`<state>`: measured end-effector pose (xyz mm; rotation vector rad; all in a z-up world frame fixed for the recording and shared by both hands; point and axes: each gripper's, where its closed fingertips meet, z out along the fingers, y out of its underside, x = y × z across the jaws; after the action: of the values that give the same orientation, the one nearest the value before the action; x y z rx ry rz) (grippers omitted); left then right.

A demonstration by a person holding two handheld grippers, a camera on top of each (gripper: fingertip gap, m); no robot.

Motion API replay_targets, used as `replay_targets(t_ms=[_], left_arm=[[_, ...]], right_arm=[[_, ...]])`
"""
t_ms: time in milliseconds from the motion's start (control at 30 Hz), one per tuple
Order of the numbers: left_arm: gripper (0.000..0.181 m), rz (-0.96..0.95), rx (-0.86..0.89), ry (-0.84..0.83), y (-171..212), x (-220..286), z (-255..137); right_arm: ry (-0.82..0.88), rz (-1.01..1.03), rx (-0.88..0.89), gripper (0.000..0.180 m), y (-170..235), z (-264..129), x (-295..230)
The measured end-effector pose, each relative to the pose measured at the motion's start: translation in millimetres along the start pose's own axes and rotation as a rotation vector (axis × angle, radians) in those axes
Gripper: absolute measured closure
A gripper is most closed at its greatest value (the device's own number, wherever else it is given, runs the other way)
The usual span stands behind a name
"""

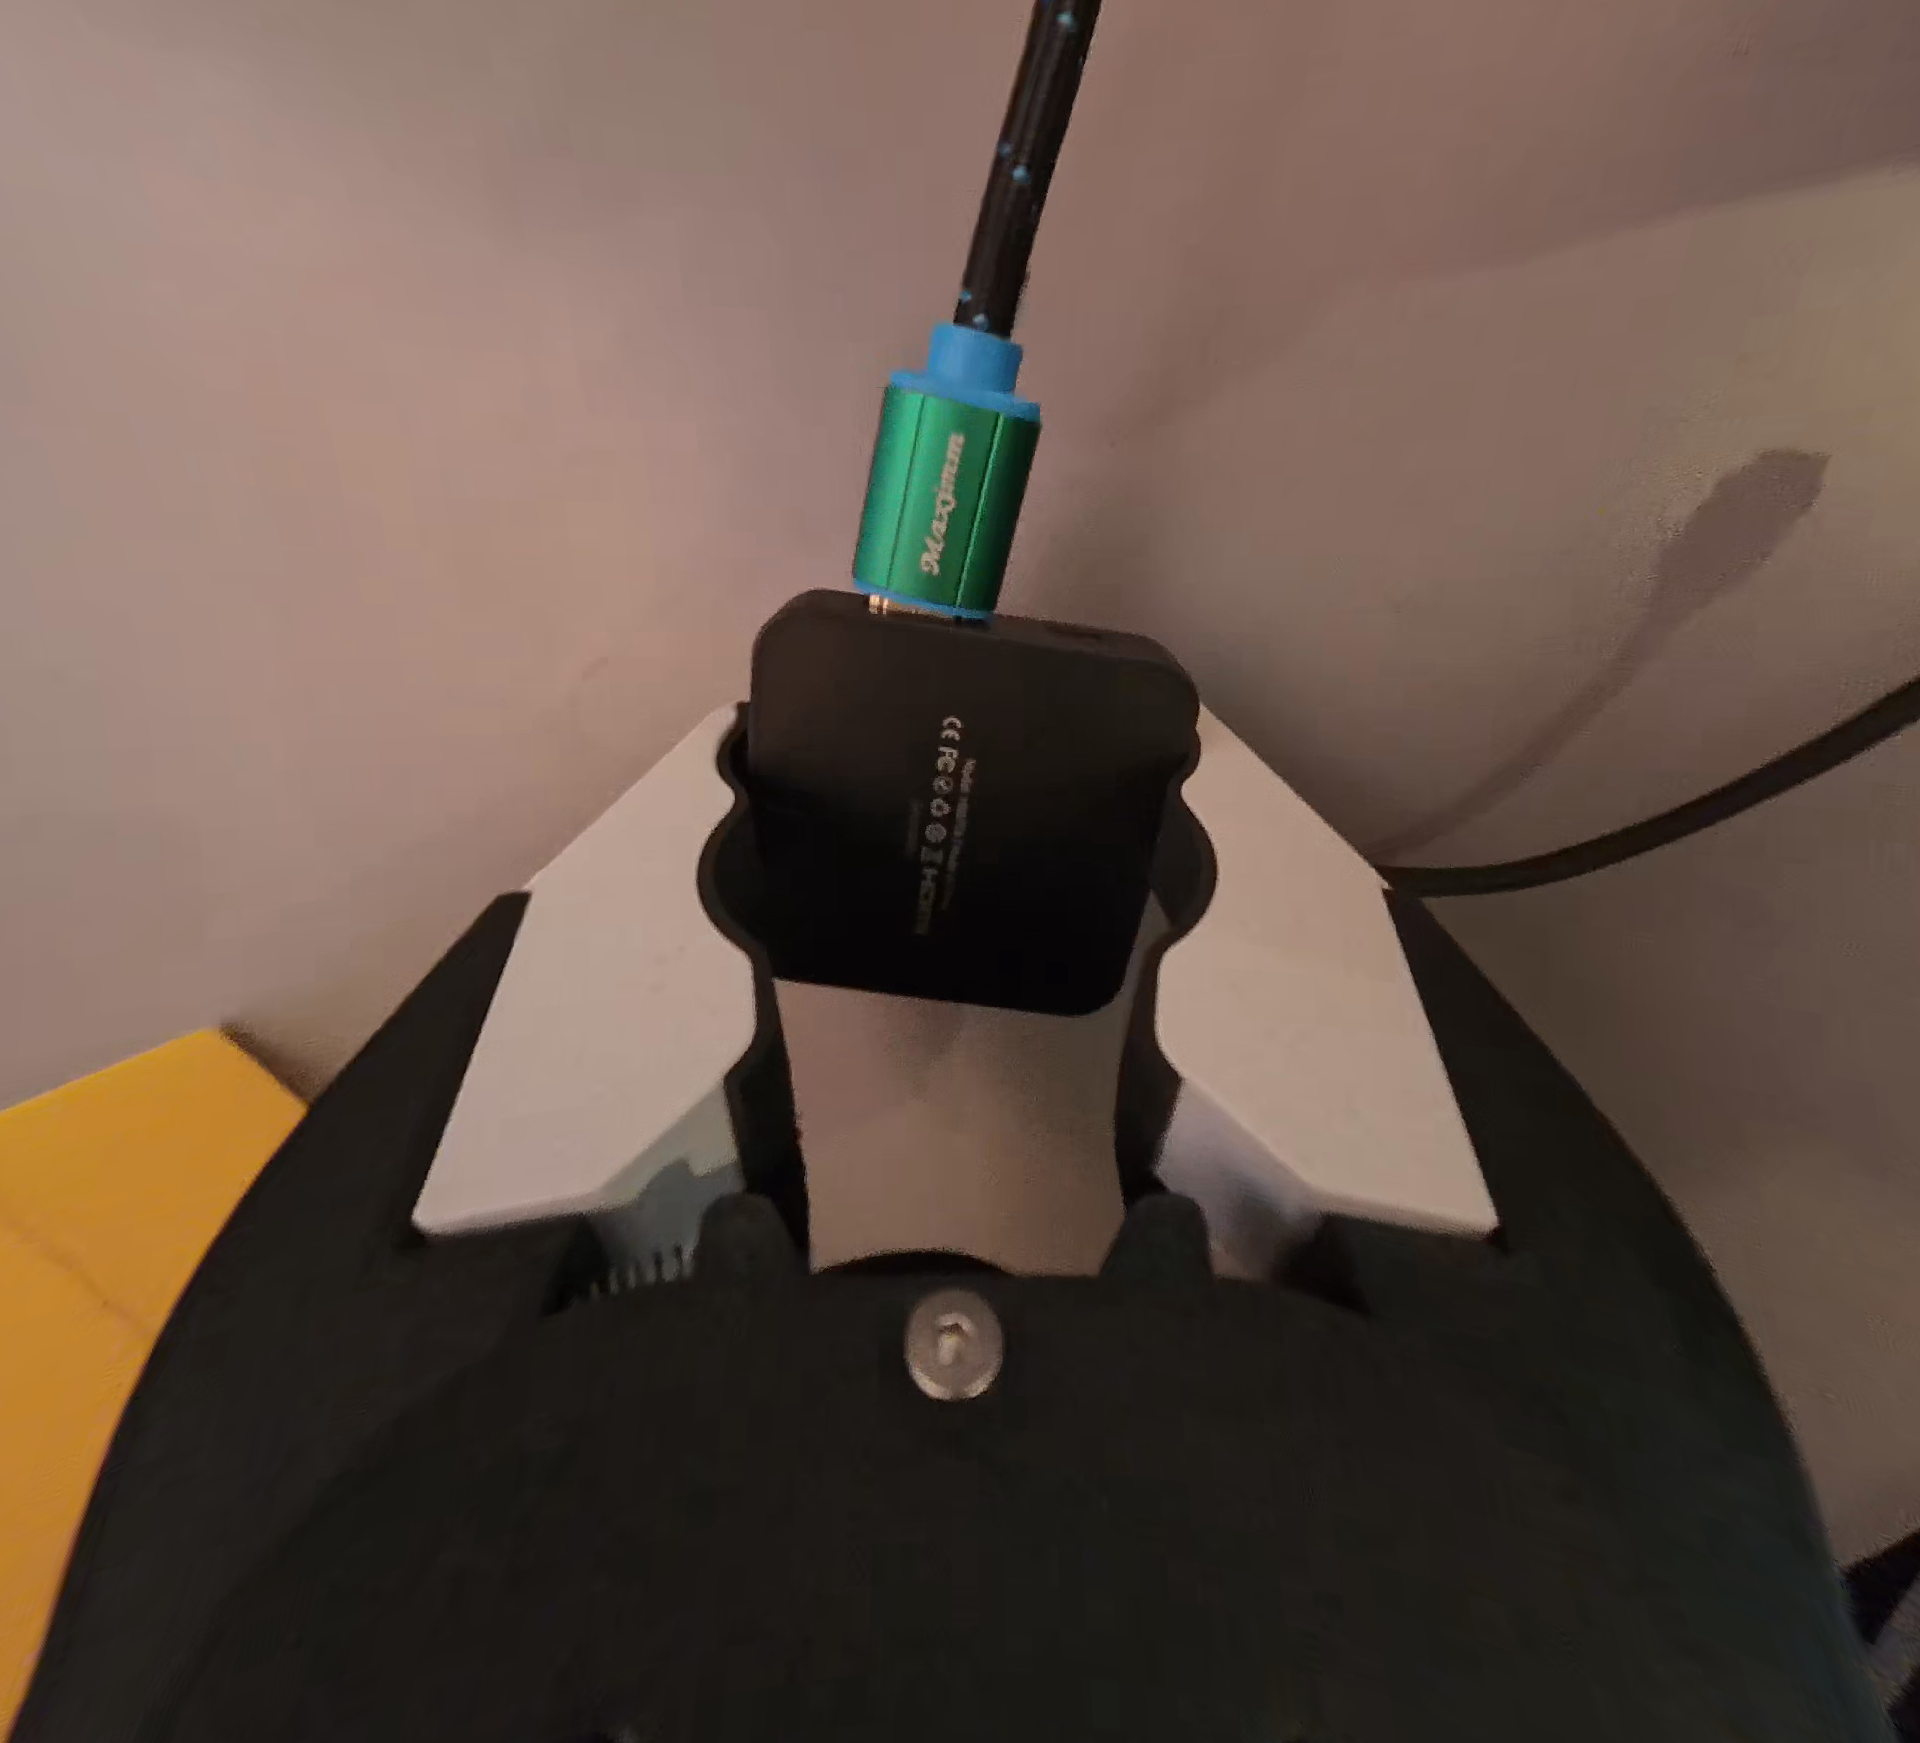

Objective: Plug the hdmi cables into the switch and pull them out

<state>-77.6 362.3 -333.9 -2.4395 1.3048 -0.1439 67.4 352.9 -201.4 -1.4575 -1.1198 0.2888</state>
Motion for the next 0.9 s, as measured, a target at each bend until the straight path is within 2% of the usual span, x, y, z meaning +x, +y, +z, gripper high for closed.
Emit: replay_targets(t_ms=[167, 233, 333, 467, 567, 700, 767, 900], left_arm=[[0.106, 0.009, 0.023, 0.026, -2, 2, 1], [0.098, 0.001, 0.049, 0.059, -5, 7, -2], [0.097, 0.024, 0.065, 0.058, -7, 9, -7], [0.099, 0.081, 0.115, 0.022, -29, 13, -18], [0.114, 0.145, 0.116, -0.005, -53, 13, -16], [0.126, 0.195, 0.031, 0.032, -73, 17, 12], [0.149, 0.226, -0.033, 0.051, -72, 20, 27], [0.168, 0.243, -0.008, 0.043, -77, 18, 30]], right_arm=[[-0.004, 0.014, -0.043, 0.148, 14, 5, -1], [-0.005, 0.022, -0.047, 0.148, 16, 6, -1], [-0.007, 0.029, -0.059, 0.148, 21, 8, 0], [-0.013, 0.029, -0.076, 0.148, 27, 10, -2], [-0.017, 0.044, -0.066, 0.148, 27, 11, -2], [-0.025, 0.058, -0.056, 0.149, 28, 11, -3], [-0.026, 0.06, -0.053, 0.149, 28, 11, -4], [-0.027, 0.058, -0.051, 0.148, 26, 10, -4]])
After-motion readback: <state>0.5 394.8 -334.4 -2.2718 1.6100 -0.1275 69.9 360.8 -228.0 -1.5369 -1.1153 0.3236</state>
